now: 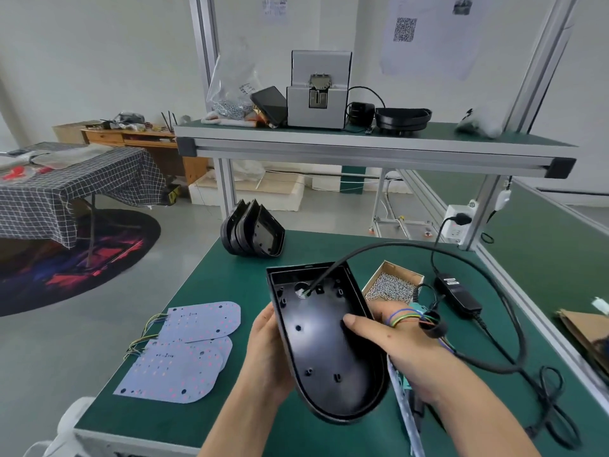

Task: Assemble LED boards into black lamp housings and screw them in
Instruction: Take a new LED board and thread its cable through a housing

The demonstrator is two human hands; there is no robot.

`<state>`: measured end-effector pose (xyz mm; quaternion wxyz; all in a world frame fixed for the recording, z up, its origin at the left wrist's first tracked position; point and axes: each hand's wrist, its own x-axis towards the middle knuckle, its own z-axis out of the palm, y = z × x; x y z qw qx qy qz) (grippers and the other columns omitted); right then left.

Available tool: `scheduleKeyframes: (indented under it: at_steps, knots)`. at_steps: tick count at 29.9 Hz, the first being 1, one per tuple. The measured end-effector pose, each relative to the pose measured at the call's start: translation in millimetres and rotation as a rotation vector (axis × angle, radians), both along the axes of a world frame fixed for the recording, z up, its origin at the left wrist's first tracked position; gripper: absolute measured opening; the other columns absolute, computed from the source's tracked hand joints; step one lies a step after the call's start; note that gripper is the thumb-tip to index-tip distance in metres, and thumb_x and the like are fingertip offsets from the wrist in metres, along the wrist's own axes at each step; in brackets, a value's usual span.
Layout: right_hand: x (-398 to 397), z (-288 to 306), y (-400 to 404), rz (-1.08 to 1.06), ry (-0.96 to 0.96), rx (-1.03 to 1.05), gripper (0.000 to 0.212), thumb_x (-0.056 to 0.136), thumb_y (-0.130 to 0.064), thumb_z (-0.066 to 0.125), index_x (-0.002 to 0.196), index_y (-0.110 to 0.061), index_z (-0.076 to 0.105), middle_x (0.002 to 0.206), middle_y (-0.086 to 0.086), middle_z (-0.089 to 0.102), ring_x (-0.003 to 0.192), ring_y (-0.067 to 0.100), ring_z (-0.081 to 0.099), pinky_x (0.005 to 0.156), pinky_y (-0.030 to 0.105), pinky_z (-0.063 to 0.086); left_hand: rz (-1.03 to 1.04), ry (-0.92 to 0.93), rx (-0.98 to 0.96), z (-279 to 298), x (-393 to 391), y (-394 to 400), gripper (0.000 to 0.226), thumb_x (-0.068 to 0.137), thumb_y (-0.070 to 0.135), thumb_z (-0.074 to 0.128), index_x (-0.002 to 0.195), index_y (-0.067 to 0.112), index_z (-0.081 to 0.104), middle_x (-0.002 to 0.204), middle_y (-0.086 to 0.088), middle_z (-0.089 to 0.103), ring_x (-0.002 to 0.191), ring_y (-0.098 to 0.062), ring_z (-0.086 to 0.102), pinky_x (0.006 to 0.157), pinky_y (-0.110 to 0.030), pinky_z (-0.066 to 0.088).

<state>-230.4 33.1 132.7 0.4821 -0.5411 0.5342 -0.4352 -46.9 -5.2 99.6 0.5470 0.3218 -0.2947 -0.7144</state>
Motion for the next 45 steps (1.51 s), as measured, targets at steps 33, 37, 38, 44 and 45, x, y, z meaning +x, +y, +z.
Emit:
scheduleKeyframes:
  at_steps: [33,37,38,44,45]
  knots:
    - [-17,43,-5,-0.328,-0.512,-0.280,0.010,0.084,-0.018,0.078,0.091,-0.018,0.085,0.098,0.011,0.081,0.082,0.021,0.077,0.070,0.031,0.063,0.051,-0.850,-0.060,-69,-9,-30,0.038,0.108,0.020,0.044,0.084,0.015,0.073,0.072,0.003,0.064,0.059,-0.009,0.053,0.058,-0.017,0.041]
    - [-19,36,-10,-0.343,-0.343,-0.202,0.014,0.096,-0.015,0.072,0.086,-0.012,0.082,0.087,0.009,0.079,0.074,0.019,0.073,0.062,0.026,0.058,0.186,-1.068,-0.181,-61,2,-33,0.030,0.102,0.011,0.052,0.126,0.024,0.066,0.123,0.005,0.069,0.107,-0.007,0.064,0.091,-0.023,0.051]
    - [-17,32,-10,-0.336,-0.311,-0.167,0.015,0.096,-0.014,0.072,0.084,-0.009,0.080,0.082,0.007,0.077,0.069,0.018,0.070,0.057,0.023,0.054,0.303,-0.951,-0.271,-44,2,-33,0.031,0.104,0.016,0.053,0.131,0.029,0.064,0.129,0.012,0.067,0.120,-0.004,0.061,0.104,-0.027,0.047]
    - [1,10,-6,-0.246,-0.289,-0.037,0.020,0.097,-0.013,0.071,0.080,-0.016,0.082,0.086,0.008,0.079,0.072,0.018,0.074,0.060,0.023,0.058,-0.096,-0.190,-0.263,39,-15,-32,0.053,0.105,0.059,0.038,0.129,0.024,0.071,0.130,-0.006,0.072,0.124,-0.025,0.067,0.106,-0.042,0.052]
    - [3,9,-5,-0.249,-0.305,-0.026,0.017,0.097,-0.012,0.071,0.084,-0.013,0.082,0.091,0.011,0.080,0.078,0.021,0.076,0.065,0.027,0.061,-0.197,-0.138,-0.218,42,-17,-32,0.062,0.101,0.065,0.040,0.132,0.020,0.069,0.133,-0.012,0.070,0.126,-0.031,0.065,0.110,-0.048,0.049]
